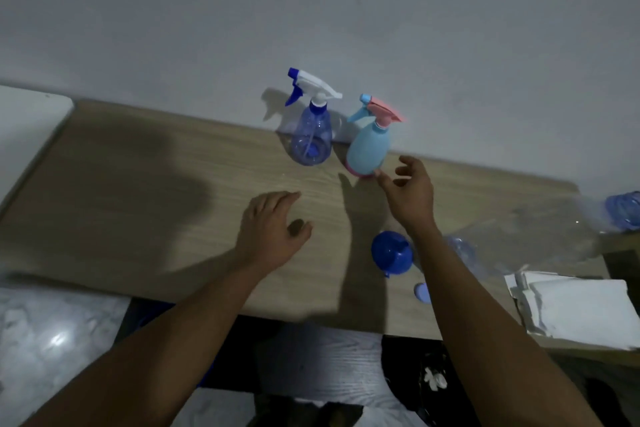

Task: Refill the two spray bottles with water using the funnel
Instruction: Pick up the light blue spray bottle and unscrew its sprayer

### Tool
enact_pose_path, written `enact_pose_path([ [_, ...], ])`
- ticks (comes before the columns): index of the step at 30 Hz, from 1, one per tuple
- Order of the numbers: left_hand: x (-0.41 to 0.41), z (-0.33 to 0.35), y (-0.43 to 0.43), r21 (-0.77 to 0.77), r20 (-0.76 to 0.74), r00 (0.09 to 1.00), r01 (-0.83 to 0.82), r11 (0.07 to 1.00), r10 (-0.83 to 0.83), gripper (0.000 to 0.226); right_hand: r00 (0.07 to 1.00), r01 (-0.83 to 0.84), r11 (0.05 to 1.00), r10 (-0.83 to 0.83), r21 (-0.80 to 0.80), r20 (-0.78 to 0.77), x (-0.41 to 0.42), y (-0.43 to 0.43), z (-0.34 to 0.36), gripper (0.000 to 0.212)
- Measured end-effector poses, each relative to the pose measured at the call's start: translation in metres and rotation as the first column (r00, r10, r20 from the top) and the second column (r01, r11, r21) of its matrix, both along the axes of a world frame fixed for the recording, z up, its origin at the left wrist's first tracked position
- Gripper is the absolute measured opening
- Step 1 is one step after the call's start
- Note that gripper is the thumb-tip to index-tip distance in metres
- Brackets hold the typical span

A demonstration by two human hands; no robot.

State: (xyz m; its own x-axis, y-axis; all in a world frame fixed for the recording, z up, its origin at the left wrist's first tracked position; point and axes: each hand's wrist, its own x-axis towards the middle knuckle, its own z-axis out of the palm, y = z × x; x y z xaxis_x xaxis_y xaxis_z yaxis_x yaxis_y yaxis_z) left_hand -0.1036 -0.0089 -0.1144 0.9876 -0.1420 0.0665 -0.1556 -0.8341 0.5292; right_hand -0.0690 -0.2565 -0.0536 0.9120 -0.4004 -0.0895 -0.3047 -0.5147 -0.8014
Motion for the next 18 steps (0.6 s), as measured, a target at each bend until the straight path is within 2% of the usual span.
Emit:
enact_pose_path([
  [3,0.032,0.031,-0.051,-0.256,-0.108,0.993,0.023,0.966,-0.052,0.051,0.995,-0.093,0.994,0.094,0.06,-0.012,0.025,-0.011,-0.001,0.079],
  [4,0.044,0.04,-0.065,-0.3,-0.14,0.988,0.019,0.954,-0.063,0.051,0.992,-0.126,0.988,0.128,0.086,-0.012,0.034,-0.014,0.001,0.082],
  [6,0.071,0.044,-0.089,-0.295,-0.157,0.983,0.045,0.954,-0.095,0.056,0.979,-0.205,0.972,0.206,0.116,0.002,0.053,-0.02,0.003,0.08],
  [10,0.11,0.033,-0.109,-0.326,-0.225,0.956,0.111,0.939,-0.191,0.067,0.942,-0.335,0.937,0.333,0.103,0.029,0.078,-0.024,0.007,0.056],
  [13,0.117,0.026,-0.108,-0.355,-0.245,0.941,0.135,0.925,-0.232,0.068,0.946,-0.323,0.944,0.323,0.072,0.022,0.083,-0.023,0.007,0.045],
  [18,0.093,0.031,-0.095,-0.408,-0.208,0.944,0.155,0.9,-0.257,0.069,0.945,-0.327,0.945,0.326,-0.021,-0.011,0.057,-0.017,0.024,0.043],
])
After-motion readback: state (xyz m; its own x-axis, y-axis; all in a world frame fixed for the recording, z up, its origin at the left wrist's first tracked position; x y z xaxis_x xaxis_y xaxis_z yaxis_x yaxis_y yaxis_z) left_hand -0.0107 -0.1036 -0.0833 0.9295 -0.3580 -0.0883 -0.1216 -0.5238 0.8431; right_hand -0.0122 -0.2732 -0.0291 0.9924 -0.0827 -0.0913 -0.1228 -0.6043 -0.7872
